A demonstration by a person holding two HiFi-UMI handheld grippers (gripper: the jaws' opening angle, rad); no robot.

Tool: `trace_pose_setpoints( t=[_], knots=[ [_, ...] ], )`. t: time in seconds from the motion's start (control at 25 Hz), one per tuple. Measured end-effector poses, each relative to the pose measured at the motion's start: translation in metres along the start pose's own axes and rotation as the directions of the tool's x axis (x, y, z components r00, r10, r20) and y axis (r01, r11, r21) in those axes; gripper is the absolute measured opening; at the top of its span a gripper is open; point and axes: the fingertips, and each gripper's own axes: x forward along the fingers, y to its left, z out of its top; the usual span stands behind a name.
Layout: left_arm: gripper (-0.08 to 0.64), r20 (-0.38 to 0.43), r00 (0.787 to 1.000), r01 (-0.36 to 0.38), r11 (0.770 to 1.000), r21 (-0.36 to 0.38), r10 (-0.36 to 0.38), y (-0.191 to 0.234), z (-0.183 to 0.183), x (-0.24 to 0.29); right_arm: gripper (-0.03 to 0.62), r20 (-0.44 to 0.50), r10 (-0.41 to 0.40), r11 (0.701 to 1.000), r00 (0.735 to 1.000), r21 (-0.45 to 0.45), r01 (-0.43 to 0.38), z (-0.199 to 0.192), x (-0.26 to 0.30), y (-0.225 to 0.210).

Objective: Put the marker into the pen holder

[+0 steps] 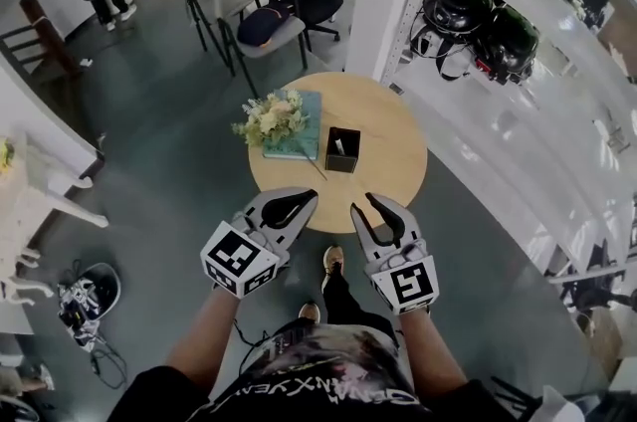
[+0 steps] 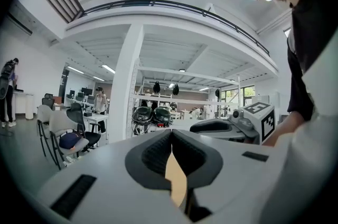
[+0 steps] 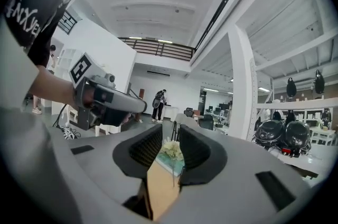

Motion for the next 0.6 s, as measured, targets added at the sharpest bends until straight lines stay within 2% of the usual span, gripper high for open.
trace_pose_setpoints(
  t=[0.16, 0.4, 0.6],
  knots=[
    [0.02, 0.002, 1.0, 0.026, 1.0, 0.003, -0.026, -0.034, 0.005, -0.032, 0.089, 0.074, -0.009, 1.0, 0.997, -0.026, 0.011, 0.022, -0.033, 0.035],
    [0.02, 0.002, 0.999, 0.042, 0.999, -0.007, -0.042, -0.067, 0.008, -0.061, 0.089, 0.057, 0.0, 0.999, 0.998, -0.034, 0.002, 0.033, -0.071, 0.071],
    [0.02, 0.001, 0.999, 0.042, 0.999, -0.022, -0.042, -0.08, 0.01, -0.07, 0.089, 0.049, 0.008, 0.999, 0.999, -0.041, -0.006, 0.037, -0.087, 0.081]
  ],
)
